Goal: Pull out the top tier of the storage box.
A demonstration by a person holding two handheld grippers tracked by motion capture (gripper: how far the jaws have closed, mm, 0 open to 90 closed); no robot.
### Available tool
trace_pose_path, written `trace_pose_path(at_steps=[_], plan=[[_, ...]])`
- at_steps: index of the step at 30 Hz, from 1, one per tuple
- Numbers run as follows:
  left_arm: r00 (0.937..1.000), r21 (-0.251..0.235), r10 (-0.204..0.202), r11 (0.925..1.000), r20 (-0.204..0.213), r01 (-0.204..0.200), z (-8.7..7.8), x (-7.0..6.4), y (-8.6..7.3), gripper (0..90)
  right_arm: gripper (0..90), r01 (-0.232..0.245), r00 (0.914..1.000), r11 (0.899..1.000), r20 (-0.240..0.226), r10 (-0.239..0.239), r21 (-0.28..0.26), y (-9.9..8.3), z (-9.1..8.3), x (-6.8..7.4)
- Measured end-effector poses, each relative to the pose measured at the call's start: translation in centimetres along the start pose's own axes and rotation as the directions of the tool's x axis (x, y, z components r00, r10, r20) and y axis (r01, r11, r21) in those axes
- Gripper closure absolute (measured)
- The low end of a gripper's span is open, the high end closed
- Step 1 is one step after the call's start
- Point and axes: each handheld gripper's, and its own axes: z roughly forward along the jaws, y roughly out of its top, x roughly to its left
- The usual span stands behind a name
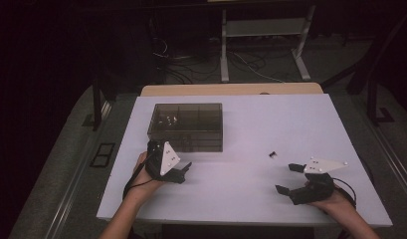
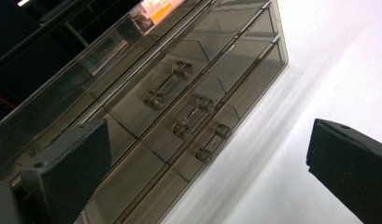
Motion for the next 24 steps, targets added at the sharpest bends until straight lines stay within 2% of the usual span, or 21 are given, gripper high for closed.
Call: trace_pose_path(at_steps=[6, 7, 12, 18, 24], plan=[[0.9989, 0.011, 0.043, 0.999, -0.018, -0.043, 0.0, -0.3, 0.0, 0.0, 8.2, 0.001, 1.0, 1.0, 0.0, -0.001, 0.001, 0.0, 0.0, 0.0], [0.9977, 0.015, 0.062, 0.998, -0.025, -0.062, 0.1, -0.4, 0.0, 0.0, 8.2, 0.002, 1.0, 1.0, 0.0, -0.002, 0.001, 0.0, 0.0, 0.0], [0.9941, 0.026, 0.101, 0.9947, -0.041, -0.1, 0.1, -0.7, 0.0, 0.0, 8.2, 0.006, 1.0, 1.0, -0.002, -0.006, 0.002, 0.0, 0.0, 0.0], [0.9882, 0.035, 0.142, 0.9896, -0.059, -0.14, 0.2, -0.9, 0.0, 0.0, 8.2, 0.005, 1.0, 1.0, -0.003, -0.005, 0.004, 0.0, 0.0, 0.1], [0.9783, 0.048, 0.191, 0.9811, -0.08, -0.187, 0.3, -1.2, 0.0, 0.0, 8.2, 0.005, 1.0, 1.0, -0.002, -0.005, 0.003, 0.0, 0.0, 0.0]])
